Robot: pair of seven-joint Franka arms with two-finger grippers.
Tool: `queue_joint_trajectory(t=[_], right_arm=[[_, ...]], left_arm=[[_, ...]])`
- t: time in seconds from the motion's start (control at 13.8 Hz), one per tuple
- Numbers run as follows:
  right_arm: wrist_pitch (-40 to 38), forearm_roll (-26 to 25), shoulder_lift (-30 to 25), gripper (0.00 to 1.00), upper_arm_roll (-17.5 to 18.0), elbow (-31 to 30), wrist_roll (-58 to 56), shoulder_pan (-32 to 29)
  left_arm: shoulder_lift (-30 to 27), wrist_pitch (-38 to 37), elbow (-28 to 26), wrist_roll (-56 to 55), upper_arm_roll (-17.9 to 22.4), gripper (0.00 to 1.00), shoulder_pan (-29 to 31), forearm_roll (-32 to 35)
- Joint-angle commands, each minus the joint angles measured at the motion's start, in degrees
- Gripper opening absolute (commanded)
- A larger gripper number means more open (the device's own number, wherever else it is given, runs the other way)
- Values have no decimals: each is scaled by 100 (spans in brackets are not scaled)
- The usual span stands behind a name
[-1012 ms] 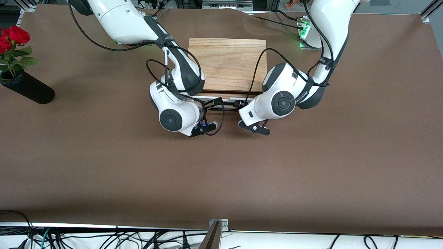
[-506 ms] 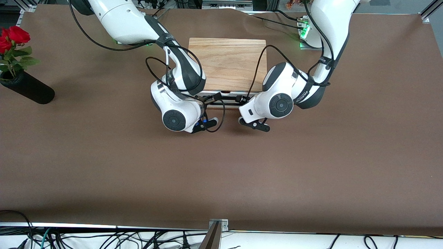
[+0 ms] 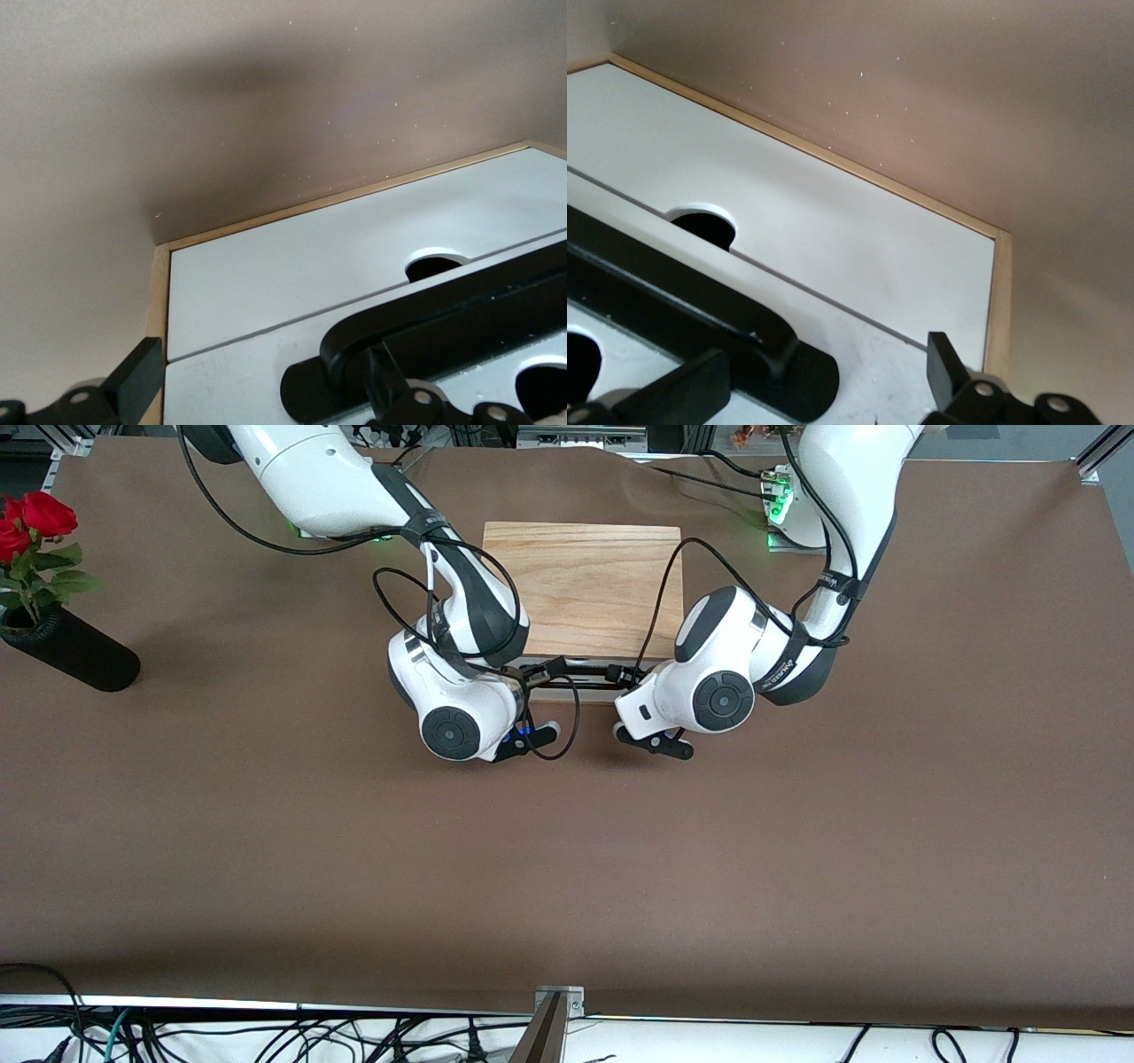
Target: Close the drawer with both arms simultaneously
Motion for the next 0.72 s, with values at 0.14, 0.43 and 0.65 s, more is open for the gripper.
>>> queue_joint_trajectory(t=[0.14, 0.43, 0.65], right_arm=[[107, 131, -54, 100, -7, 149, -30, -48], [160, 78, -125, 100, -138, 614, 14, -83], [160, 69, -282, 100, -673, 1028, -38, -92]], left_arm=[[-630, -243, 99, 38, 77, 100, 355, -91], [-1378, -760, 152, 73, 77, 100, 1076, 310], [-1835, -823, 187, 108, 77, 100, 1393, 1243]])
